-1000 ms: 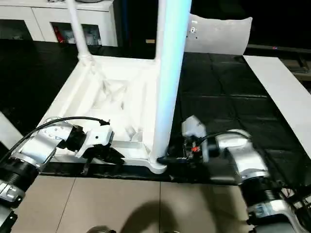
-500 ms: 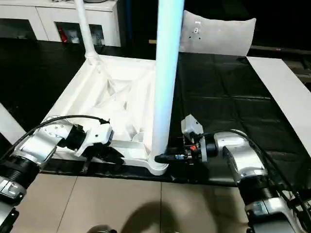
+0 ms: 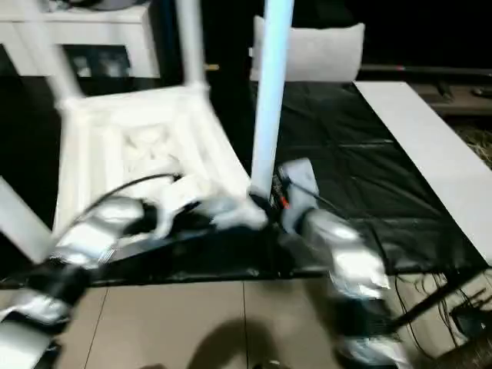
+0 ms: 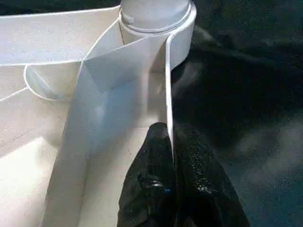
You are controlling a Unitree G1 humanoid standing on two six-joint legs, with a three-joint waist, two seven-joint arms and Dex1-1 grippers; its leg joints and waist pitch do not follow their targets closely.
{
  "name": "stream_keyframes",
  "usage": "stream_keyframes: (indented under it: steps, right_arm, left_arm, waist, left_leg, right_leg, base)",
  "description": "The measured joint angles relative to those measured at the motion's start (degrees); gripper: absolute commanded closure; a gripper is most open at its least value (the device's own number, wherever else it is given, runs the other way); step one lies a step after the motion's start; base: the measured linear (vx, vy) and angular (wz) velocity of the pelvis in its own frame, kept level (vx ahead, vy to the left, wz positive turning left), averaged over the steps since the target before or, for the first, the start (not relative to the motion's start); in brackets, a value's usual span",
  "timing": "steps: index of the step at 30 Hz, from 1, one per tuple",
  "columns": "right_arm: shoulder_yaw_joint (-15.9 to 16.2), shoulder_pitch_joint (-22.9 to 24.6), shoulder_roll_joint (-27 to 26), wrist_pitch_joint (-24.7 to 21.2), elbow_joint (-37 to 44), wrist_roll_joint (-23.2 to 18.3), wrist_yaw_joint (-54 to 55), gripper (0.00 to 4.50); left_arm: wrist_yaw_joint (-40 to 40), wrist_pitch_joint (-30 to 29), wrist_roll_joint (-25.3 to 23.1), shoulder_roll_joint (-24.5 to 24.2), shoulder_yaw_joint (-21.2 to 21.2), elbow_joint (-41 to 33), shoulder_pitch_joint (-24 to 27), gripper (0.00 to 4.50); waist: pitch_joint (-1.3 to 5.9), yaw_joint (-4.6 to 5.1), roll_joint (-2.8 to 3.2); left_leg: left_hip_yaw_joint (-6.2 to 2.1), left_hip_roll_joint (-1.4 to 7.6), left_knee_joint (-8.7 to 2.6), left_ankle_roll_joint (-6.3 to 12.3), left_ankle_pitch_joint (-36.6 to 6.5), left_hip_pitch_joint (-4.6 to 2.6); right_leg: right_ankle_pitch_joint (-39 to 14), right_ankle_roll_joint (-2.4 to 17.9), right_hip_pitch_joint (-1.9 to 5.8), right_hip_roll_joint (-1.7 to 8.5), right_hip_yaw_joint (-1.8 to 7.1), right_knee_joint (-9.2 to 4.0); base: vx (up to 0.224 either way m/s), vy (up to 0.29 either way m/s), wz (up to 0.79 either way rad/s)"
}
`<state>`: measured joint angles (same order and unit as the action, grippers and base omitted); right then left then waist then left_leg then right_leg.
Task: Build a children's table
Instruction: Rotate leg to tighten
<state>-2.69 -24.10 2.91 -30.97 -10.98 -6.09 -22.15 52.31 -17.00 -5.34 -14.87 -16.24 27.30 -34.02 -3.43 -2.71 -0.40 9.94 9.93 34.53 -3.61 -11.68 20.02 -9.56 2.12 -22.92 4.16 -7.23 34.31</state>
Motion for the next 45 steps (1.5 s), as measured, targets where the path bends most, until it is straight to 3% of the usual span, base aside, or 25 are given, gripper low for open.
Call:
stream_keyframes:
  steps: [1,6,10,14,19,26,28,30,34,39,41,45]
  right_arm:
    - [-0.2,-0.4,-0.9,0.2,-0.4,0.2,1.8,2.04]
    - [0.1,0.7,-1.9,1.2,1.4,0.1,2.1,1.53]
    - [1.6,5.7,0.1,1.8,6.4,-1.1,-1.1,1.31]
    - [3.1,13.0,5.3,-0.1,14.7,-2.7,-5.5,0.93]
    - [0.5,18.6,8.2,-2.5,21.8,-5.7,-8.7,0.5]
    - [0.2,21.9,10.1,-0.4,24.5,-7.1,-9.9,0.02]
    - [-0.2,21.9,9.9,0.5,24.6,-6.8,-8.4,0.0]
    - [-0.9,21.8,9.3,1.2,24.6,-6.5,-6.7,0.0]
    - [-1.1,20.8,9.0,-1.3,26.7,-6.8,-5.4,0.0]
    - [-0.1,21.7,9.0,-2.4,27.7,-6.9,-4.4,0.0]
    - [0.1,22.8,9.2,-2.9,29.8,-6.8,-3.6,0.0]
    - [1.1,25.9,10.2,-2.1,32.5,-6.4,-3.4,0.0]
  left_arm:
    - [-0.8,0.0,-0.1,0.3,0.1,0.0,0.0,4.5]
    - [0.6,3.3,0.0,-1.3,-0.1,0.2,0.0,4.5]
    - [5.3,12.8,-0.1,-5.0,-1.3,4.6,-1.2,4.5]
    - [9.7,21.1,-1.2,-8.0,-2.9,9.6,-3.7,4.5]
    - [13.7,26.7,-1.2,-9.6,-2.9,13.1,-4.8,4.5]
    - [14.5,35.7,-0.6,-9.4,-2.3,20.3,-6.4,4.5]
    - [16.2,35.8,1.0,-9.4,-1.0,20.7,-5.9,4.06]
    - [17.6,35.8,3.3,-9.4,0.6,20.3,-4.8,4.06]
    - [17.9,35.6,10.8,-8.6,5.9,14.9,-4.1,3.64]
    - [13.0,28.8,16.5,-7.6,11.6,7.0,-0.4,3.23]
    - [3.0,21.3,18.4,-4.4,15.6,-3.1,7.2,2.93]
    - [-9.7,13.1,19.3,1.1,17.6,-16.0,17.2,2.74]
  waist:
    - [0.0,0.03,0.0]
    - [-0.01,-0.13,0.11]
    - [-0.05,-1.01,0.17]
    - [-0.05,-2.89,0.17]
    - [-0.09,-3.07,0.25]
    - [-0.08,-3.57,0.44]
    - [-0.09,-3.47,0.44]
    - [-0.09,-3.39,0.44]
    - [-0.01,-3.43,0.56]
    - [0.2,-2.73,1.09]
    - [0.35,-2.15,1.36]
    - [0.25,-2.04,1.65]
  left_leg:
    - [0.0,0.0,-0.04,0.0,0.0,0.04]
    - [-0.01,0.0,-0.33,0.03,0.0,0.12]
    - [-0.01,0.02,-0.38,0.09,-0.1,0.12]
    - [0.01,-0.03,-0.35,0.08,-0.1,0.13]
    - [0.05,-0.04,-0.32,0.07,-0.1,0.06]
    - [0.04,-0.04,-0.32,0.06,-0.1,0.06]
    - [0.04,-0.04,-0.32,0.06,-0.1,0.08]
    - [0.04,-0.04,-0.33,0.06,-0.1,0.11]
    - [0.05,-0.04,-0.34,0.09,-0.1,0.05]
    - [0.07,-0.05,-0.33,0.08,-0.1,-0.05]
    - [0.07,-0.04,-0.3,0.08,-0.1,-0.08]
    - [0.04,-0.03,-0.27,0.09,-0.1,-0.02]
  right_leg:
    - [0.0,0.0,-0.02,0.0,0.0,0.0]
    - [0.2,0.4,-0.25,-0.06,0.0,-0.12]
    - [0.2,0.4,-0.27,-0.09,0.0,-0.2]
    - [0.1,0.1,-0.19,0.01,0.0,-0.27]
    - [0.0,-0.1,-0.15,0.01,0.07,-0.26]
    - [0.0,-0.1,-0.15,0.01,0.06,-0.26]
    - [0.0,-0.1,-0.17,0.01,0.06,-0.26]
    - [0.1,-0.1,-0.21,0.01,0.06,-0.26]
    - [0.2,0.2,-0.14,0.01,0.06,-0.23]
    - [0.0,-0.2,0.18,0.01,0.07,-0.25]
    - [0.0,-0.2,0.25,0.02,0.09,-0.25]
    - [0.0,-0.2,0.24,-0.02,0.0,-0.39]
  base:
    - [0.0,0.0,0.0]
    - [0.0,0.0,0.0]
    - [0.0,0.0,0.0]
    - [0.0,0.0,0.0]
    - [0.0,0.0,0.0]
    - [0.0,0.0,0.0]
    - [0.0,0.0,0.0]
    - [0.0,0.0,0.0]
    - [0.0,0.0,0.0]
    - [0.0,0.0,0.0]
    - [0.0,0.0,0.0]
    - [0.0,0.0,0.0]
